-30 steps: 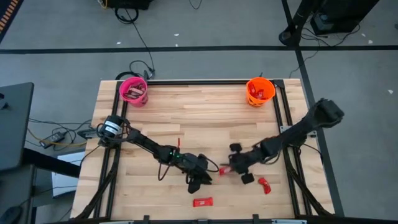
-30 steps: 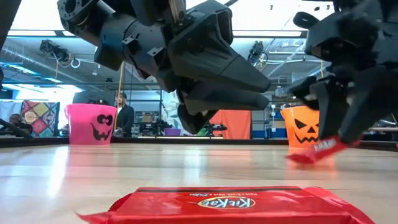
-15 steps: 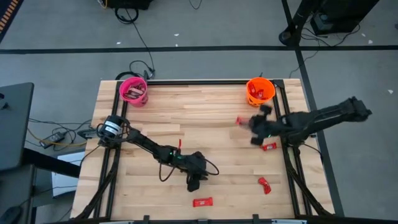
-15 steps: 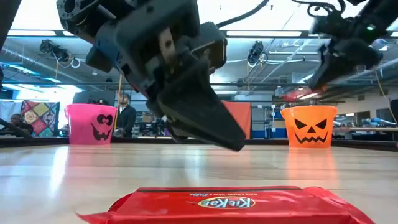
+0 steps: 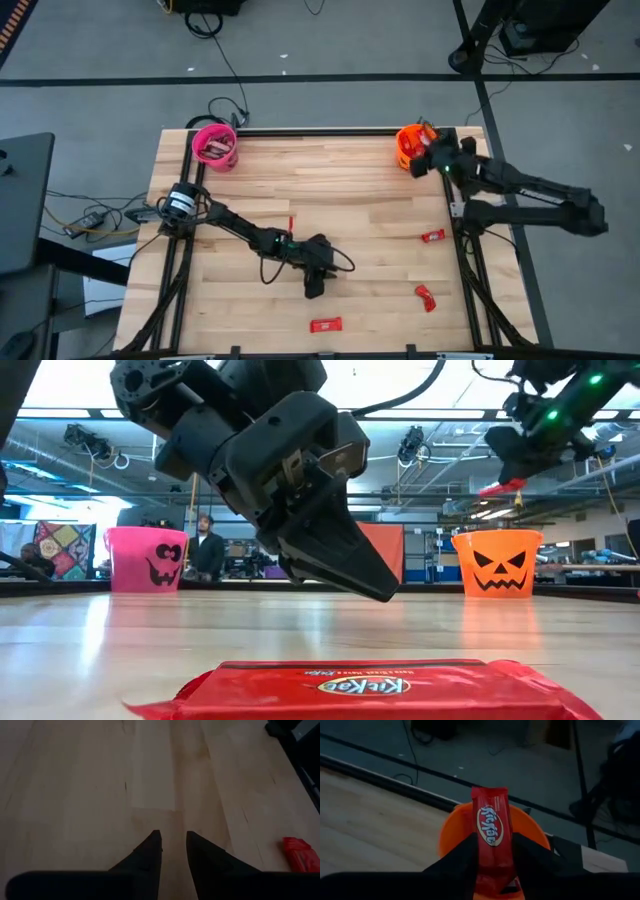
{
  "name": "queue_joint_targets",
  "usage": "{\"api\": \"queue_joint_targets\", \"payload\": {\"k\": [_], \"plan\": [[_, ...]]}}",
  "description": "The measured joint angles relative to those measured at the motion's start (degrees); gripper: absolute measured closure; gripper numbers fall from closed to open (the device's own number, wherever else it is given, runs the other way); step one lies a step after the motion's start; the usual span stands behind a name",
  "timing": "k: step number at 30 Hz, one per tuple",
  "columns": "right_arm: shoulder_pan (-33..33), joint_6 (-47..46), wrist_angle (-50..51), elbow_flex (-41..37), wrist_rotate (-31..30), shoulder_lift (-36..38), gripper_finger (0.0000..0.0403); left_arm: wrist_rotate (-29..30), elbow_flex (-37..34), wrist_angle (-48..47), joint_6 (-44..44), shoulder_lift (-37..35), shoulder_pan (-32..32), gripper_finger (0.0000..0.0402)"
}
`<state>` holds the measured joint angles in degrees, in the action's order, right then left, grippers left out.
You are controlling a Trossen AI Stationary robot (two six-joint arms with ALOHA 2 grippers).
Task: Sort candy by brand, put in halloween buckets
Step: Put the red chocolate bar into the orange bucket, then put the top red chocolate bar into the orange bucket
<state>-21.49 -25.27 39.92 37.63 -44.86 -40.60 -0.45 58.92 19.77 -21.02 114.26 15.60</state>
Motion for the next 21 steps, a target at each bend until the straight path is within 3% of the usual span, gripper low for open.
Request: {"api": "queue_joint_targets", "payload": {"k": [5,11,13,18,21], "plan": [[-9.67,6.62,-6.76,0.00,8.33,-2.29,0.0258,-0.10,0.00,-0.06,-0.01,0.00,0.04,0.0307],[-15.42,6.81,-8.54,0.00,12.57,-3.94,0.0207,-0.20,0.00,-0.16,0.15,0.00,0.25,0.0307],[-16.10,7.14,-8.22,0.00,16.82,-3.92,0.0185,-0.20,0.00,-0.30,0.91,0.00,0.26,0.0307],[-14.19,7.45,-8.21,-0.21,37.66,-4.46,0.0151,0.01,0.00,-0.54,1.29,0.00,0.26,0.0307],[-9.72,6.96,-5.44,-0.42,41.57,-5.49,0.0152,0.66,0.00,-0.50,1.29,0.00,0.26,0.0307]]}}
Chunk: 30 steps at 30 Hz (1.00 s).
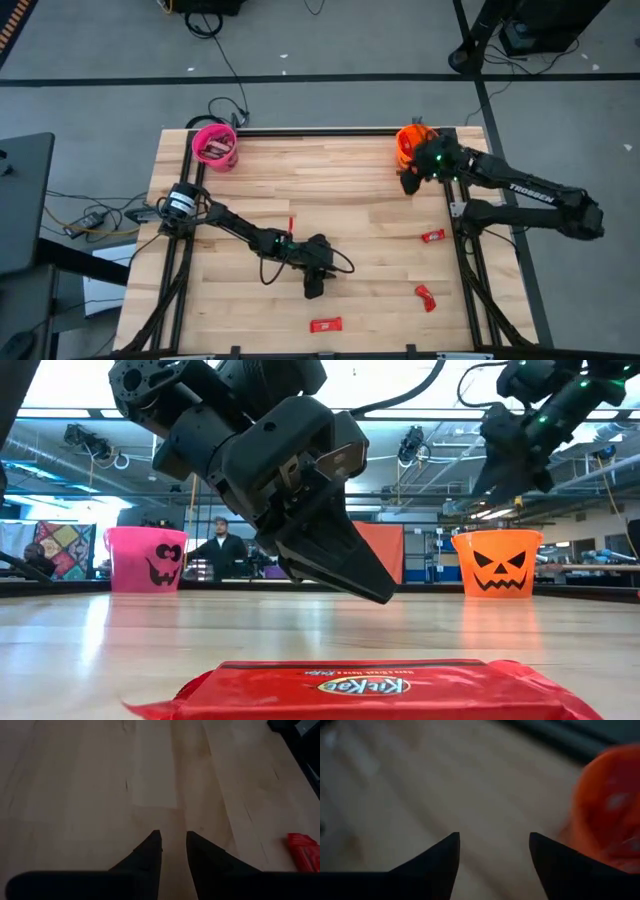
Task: Sort candy by brand, put in halloween buckets
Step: Put the top red chocolate bar into the orange bucket
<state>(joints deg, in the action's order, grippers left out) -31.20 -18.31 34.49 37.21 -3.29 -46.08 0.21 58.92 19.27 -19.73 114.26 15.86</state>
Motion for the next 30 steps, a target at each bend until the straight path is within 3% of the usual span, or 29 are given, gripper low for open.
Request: {"api": "queue_joint_targets", "payload": {"k": [4,13,17,22,30], "plan": [[7.30,-3.04,7.91,0.00,1.75,-1.47,0.0163,0.97,0.00,0.00,0.00,0.02,0.00,0.0307],[24.71,-20.60,30.52,-0.02,8.14,-6.70,0.0184,2.26,0.00,0.09,0.00,0.01,0.00,0.0307],[30.85,-24.90,31.06,-0.07,10.69,-9.24,0.0188,3.98,0.00,0.09,0.02,0.01,0.00,0.0307],[36.42,-25.45,31.11,-0.07,9.51,-13.31,0.0187,4.45,0.00,0.11,0.02,0.00,0.02,0.0307],[40.86,-20.78,28.77,-0.07,8.48,-23.67,0.0171,4.39,0.00,0.11,-0.17,0.02,0.44,0.0307]]}}
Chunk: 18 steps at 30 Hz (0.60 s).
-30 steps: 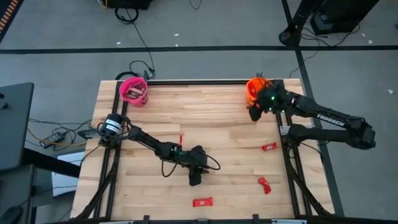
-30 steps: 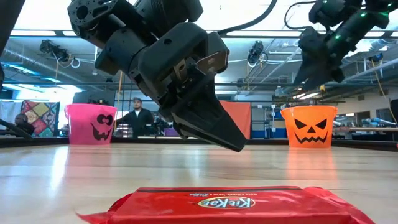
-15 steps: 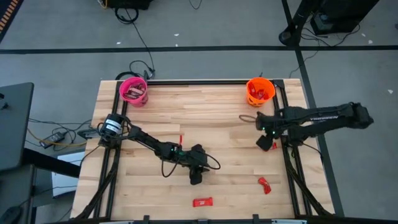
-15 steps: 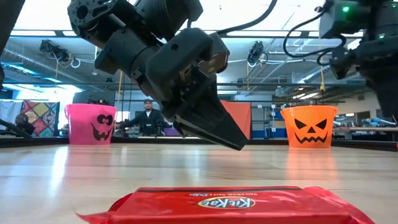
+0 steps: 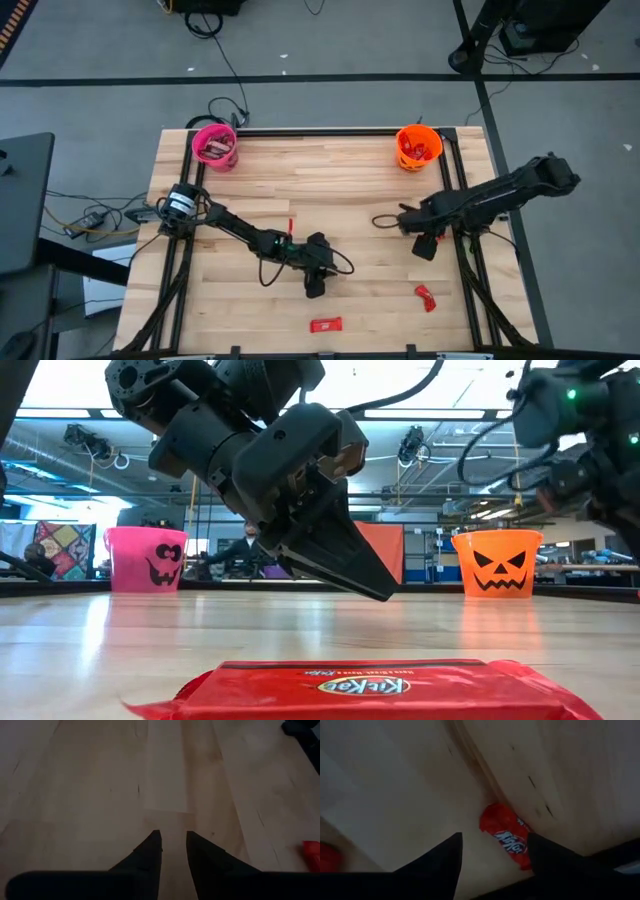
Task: Sort candy by brand, put in halloween buckets
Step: Put the top red chocolate bar into the orange bucket
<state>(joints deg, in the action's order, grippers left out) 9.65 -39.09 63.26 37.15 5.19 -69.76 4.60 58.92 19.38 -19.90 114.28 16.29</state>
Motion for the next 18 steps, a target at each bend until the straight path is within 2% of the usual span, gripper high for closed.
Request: {"api": "queue_joint_targets", "payload": {"k": [10,18], "plan": [[1.13,9.06,-1.74,0.00,-0.93,-12.29,0.0169,-0.13,0.00,-0.02,-0.24,0.00,0.00,0.0307],[1.15,9.50,-3.67,0.11,-4.13,-16.94,0.0213,-0.13,0.00,-0.02,-0.26,0.00,0.00,0.0307]]}}
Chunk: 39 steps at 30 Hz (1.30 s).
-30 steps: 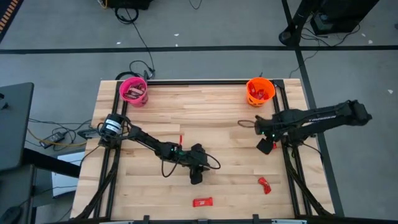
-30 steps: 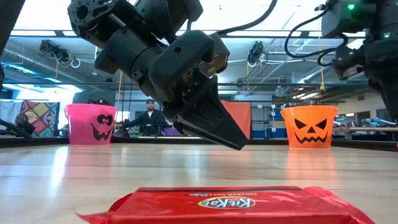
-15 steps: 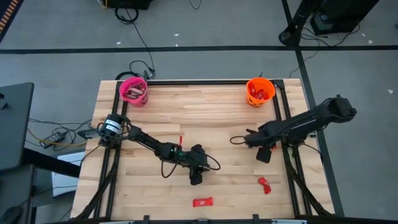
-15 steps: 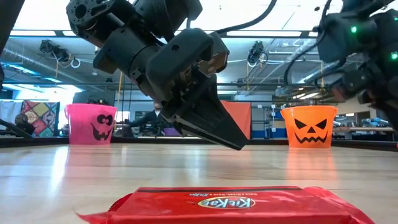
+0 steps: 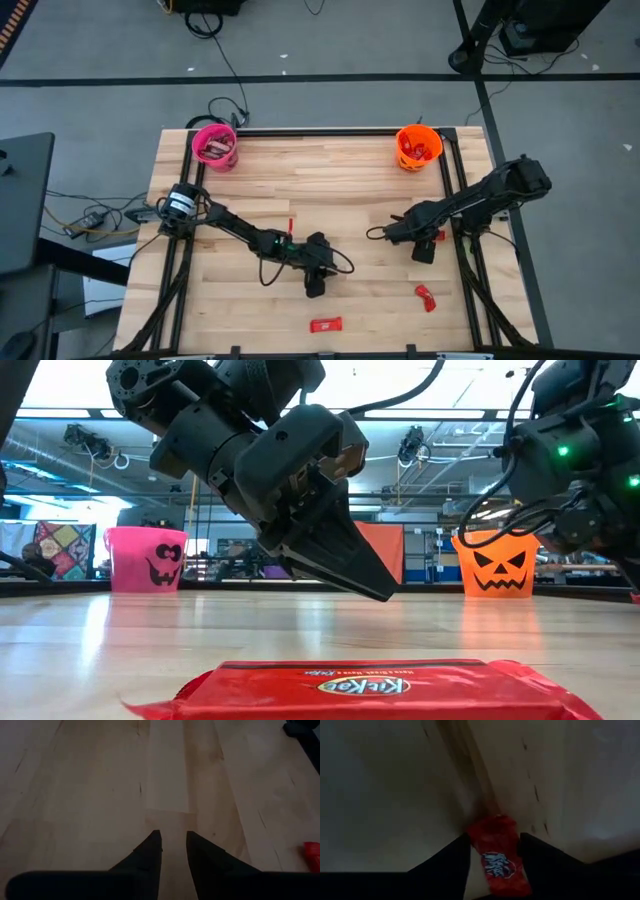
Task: Sort candy by brand, put in halloween buckets
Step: Put the top red chocolate bar into the orange bucket
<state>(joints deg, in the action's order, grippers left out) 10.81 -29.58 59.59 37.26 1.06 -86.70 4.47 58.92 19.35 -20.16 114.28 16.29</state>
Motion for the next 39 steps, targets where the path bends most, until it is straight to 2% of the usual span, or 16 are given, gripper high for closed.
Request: {"api": "queue_joint_targets", "payload": {"k": [8,12,14,19,24,26,32,36,39], "plan": [[-0.02,-3.48,-1.76,0.40,-0.47,2.40,0.0293,0.00,0.00,-0.01,-0.02,0.02,0.00,0.0307],[-0.07,-4.71,-2.50,2.94,-1.86,5.77,0.0305,1.05,0.00,0.05,-0.02,0.02,0.00,0.0307],[-0.21,-4.40,-3.16,4.83,-5.34,7.64,0.0304,2.19,0.00,0.07,-0.04,0.02,0.00,0.0307],[-3.42,-5.16,-2.10,9.89,-19.68,12.85,0.0302,2.47,0.00,0.02,-0.13,0.02,0.00,0.0307],[-10.53,-6.62,-3.08,14.40,-34.28,18.23,0.0302,2.57,0.00,-0.02,-3.05,0.04,0.00,0.0307],[-14.29,-4.87,-4.04,15.58,-38.24,20.26,0.0301,2.58,0.00,-0.04,-3.20,0.04,0.00,0.0307],[-28.54,-0.29,-8.35,16.13,-39.70,23.54,0.0300,2.63,0.00,-0.05,-4.26,0.04,0.67,0.0307],[-36.29,2.49,-15.07,16.11,-43.51,22.69,0.0300,2.65,0.00,0.20,-4.24,0.04,0.71,0.0307],[-40.75,7.12,-20.58,16.11,-41.96,21.74,0.0295,2.80,0.00,-0.07,-4.24,0.04,0.66,0.0307]]}}
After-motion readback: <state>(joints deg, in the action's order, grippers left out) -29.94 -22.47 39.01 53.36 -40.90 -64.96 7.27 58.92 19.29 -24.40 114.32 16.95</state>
